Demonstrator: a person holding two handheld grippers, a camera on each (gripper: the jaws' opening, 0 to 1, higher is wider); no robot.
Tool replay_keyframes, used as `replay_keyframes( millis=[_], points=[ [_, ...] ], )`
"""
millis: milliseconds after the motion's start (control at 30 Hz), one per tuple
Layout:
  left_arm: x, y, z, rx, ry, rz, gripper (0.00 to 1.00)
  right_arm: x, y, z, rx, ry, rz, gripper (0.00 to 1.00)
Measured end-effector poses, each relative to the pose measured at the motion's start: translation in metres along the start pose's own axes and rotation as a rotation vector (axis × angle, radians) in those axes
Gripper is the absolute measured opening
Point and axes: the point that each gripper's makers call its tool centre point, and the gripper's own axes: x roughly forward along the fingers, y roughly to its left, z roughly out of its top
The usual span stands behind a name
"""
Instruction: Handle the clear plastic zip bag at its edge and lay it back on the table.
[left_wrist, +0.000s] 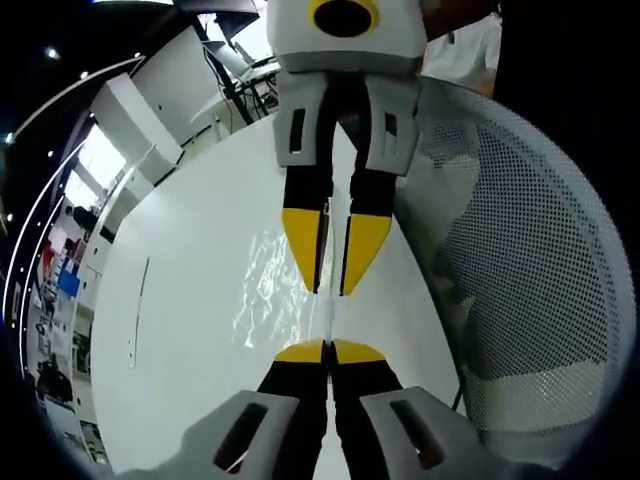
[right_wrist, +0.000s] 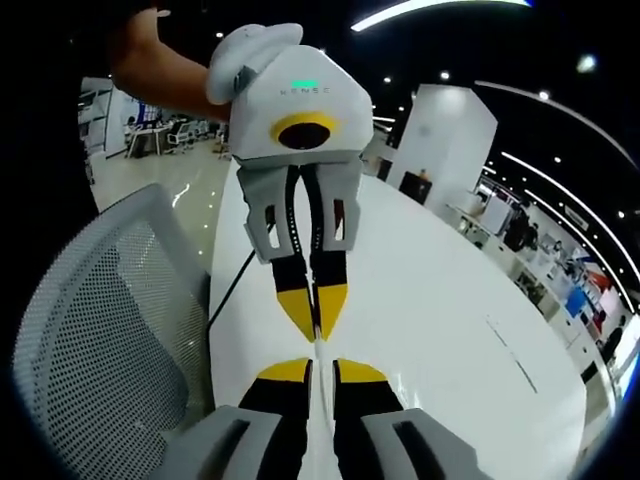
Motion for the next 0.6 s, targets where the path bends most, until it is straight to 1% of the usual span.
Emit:
replay_keyframes(
  millis=[267, 600],
  points=[
    [0.0001, -0.0008, 0.0043, 0.004, -0.002, -0.009, 0.0, 0.0043, 0.0003, 0.0041, -0.008, -0.007, 0.007, 0.04],
    [-0.0007, -0.0023, 0.0083, 0.008, -0.01, -0.023, 0.0, 0.0079, 0.0011, 0.0045, -0.024, -0.004, 0.014, 0.02]
  ],
)
